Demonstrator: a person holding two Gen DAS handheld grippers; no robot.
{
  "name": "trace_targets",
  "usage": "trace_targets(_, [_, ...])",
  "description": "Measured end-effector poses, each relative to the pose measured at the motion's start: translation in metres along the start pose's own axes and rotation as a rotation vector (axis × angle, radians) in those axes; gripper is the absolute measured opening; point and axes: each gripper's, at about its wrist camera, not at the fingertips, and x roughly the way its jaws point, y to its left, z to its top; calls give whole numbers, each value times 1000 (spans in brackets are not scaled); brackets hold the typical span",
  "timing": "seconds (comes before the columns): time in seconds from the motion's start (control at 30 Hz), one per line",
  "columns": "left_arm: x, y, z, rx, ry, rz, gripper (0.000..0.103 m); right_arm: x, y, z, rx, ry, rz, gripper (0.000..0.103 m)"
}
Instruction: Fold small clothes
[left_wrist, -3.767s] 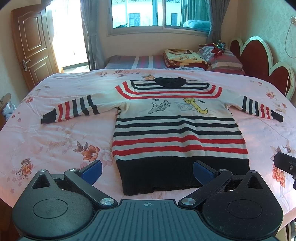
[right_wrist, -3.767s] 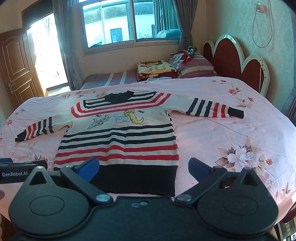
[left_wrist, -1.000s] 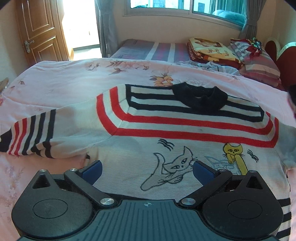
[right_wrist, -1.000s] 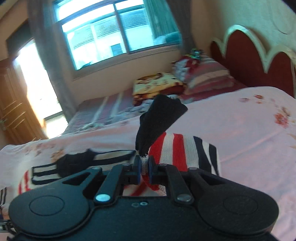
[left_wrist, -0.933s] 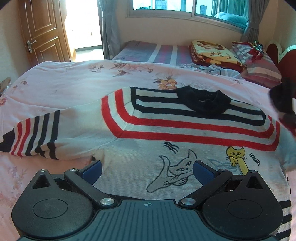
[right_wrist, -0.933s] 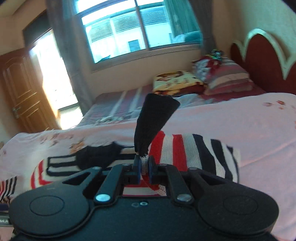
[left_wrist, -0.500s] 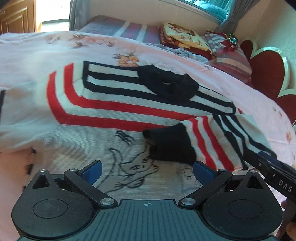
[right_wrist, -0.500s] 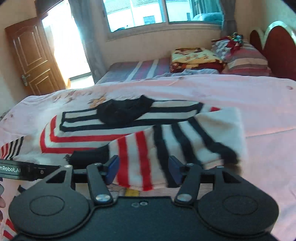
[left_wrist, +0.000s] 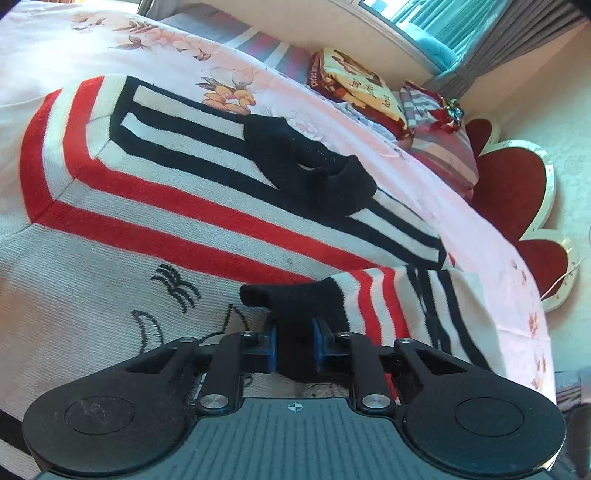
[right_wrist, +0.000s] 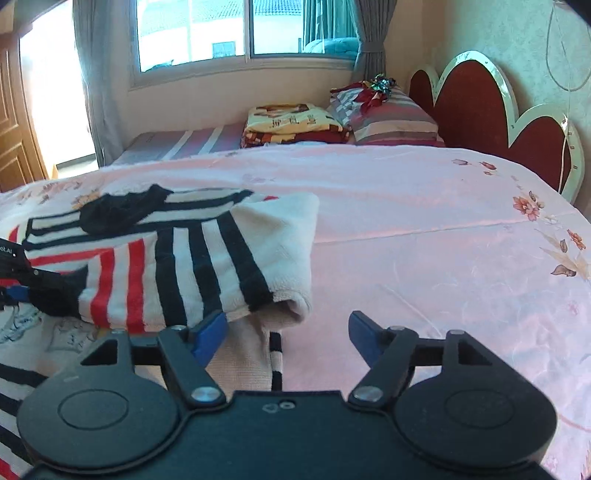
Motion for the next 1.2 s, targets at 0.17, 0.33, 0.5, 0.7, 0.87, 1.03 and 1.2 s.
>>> trace_targets(0.17, [-23, -1, 13, 25, -81, -18, 5, 29, 1, -1, 17, 80, 13, 52])
trace_targets(0.33, [-56, 29, 37, -31, -180, 10, 5, 34, 10, 2, 16, 80, 55, 45])
trace_targets(0.5, [-78, 73, 54, -52, -225, 109, 5, 33, 26, 9, -11, 61, 86, 46])
trace_targets(0.7, [-45, 106, 33, -29, -145, 245, 5, 42, 28, 5, -23, 90, 91, 32])
trace_targets(0.87, [-52, 93, 30, 31, -155, 286, 6, 43, 18, 3, -12, 131, 96, 28])
trace_targets(1.03, [-93, 97, 31, 49, -206, 310, 7, 10, 0, 8, 21, 111, 163, 35])
trace_targets(1.2, [-91, 82, 31, 80, -201, 257, 7, 7, -11, 31, 74, 24, 168, 66])
